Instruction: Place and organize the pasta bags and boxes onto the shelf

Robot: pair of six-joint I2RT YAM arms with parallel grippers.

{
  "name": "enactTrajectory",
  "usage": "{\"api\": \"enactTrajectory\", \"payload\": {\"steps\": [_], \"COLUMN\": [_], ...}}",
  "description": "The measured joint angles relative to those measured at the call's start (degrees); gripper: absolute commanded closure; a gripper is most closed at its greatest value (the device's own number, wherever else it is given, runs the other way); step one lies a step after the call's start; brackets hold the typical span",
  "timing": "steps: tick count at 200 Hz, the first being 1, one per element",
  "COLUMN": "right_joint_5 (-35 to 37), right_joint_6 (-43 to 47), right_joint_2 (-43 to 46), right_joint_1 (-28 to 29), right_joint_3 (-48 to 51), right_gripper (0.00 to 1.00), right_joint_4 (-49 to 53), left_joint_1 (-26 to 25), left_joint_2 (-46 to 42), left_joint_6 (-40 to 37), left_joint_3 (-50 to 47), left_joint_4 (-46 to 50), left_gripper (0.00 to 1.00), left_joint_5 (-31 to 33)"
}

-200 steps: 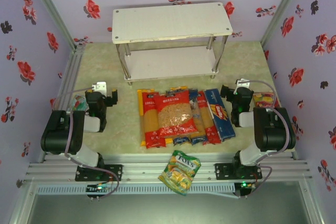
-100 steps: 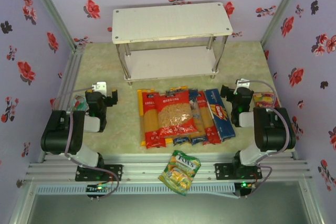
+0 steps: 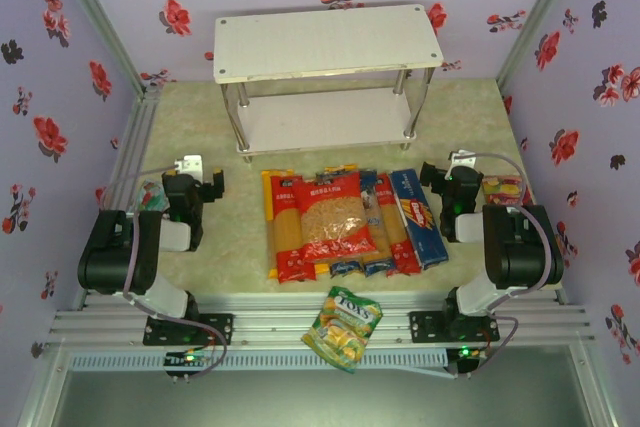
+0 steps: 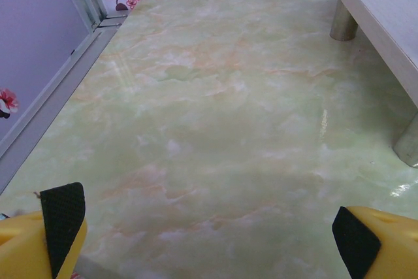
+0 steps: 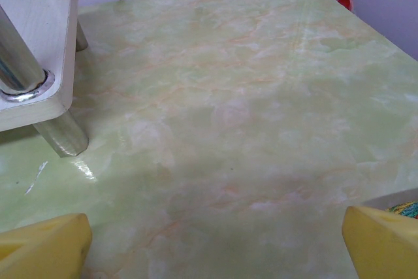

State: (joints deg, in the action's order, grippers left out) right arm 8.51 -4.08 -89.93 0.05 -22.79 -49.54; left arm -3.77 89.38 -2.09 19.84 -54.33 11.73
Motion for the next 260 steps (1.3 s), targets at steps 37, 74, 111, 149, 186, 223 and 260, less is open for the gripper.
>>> {"api": "enactTrajectory", "payload": {"steps": [37, 74, 111, 149, 186, 223, 260], "right_joint_5": [0.0, 0.0, 0.0, -0.11, -0.2, -0.52, -4.0], "right_joint_6": [0.0, 0.0, -0.02, -0.33, -0.79, -1.99, -5.86], "right_joint_2": [0.0, 0.0, 0.0, 0.0, 0.94, 8.83, 16.68], "right_joint_1": [0.0, 0.0, 0.0, 0.0, -0.02, -0.02, 1.2], "right_joint_3": [0.0, 0.0, 0.0, 0.0, -0.74, -12.68, -26.73], "right_gripper": [0.01, 0.01, 0.01, 0.15, 0.18, 0.27, 0.29], "right_joint_4": [0.0, 0.0, 0.0, 0.11, 3.54, 24.68, 46.1], "left_joint_1": [0.04, 0.11, 1.55, 2.75, 2.93, 2.36, -3.02], "left_joint_2": [0.0, 0.0, 0.0, -0.02, -4.96, -15.93, -24.59], "left_joint_6": [0.02, 0.04, 0.31, 1.4, 2.01, 8.31, 17.22], "left_joint_3": [0.02, 0.11, 1.36, 1.92, 7.74, 21.29, 23.74], "left_joint_4": [0.0, 0.07, 2.23, 3.45, 17.62, 36.63, 49.0], "left_gripper": [0.0, 0.0, 0.0, 0.29, 0.51, 0.5, 0.51], "left_joint_5": [0.0, -0.31, -2.38, -5.03, -5.18, -3.58, -3.98]}}
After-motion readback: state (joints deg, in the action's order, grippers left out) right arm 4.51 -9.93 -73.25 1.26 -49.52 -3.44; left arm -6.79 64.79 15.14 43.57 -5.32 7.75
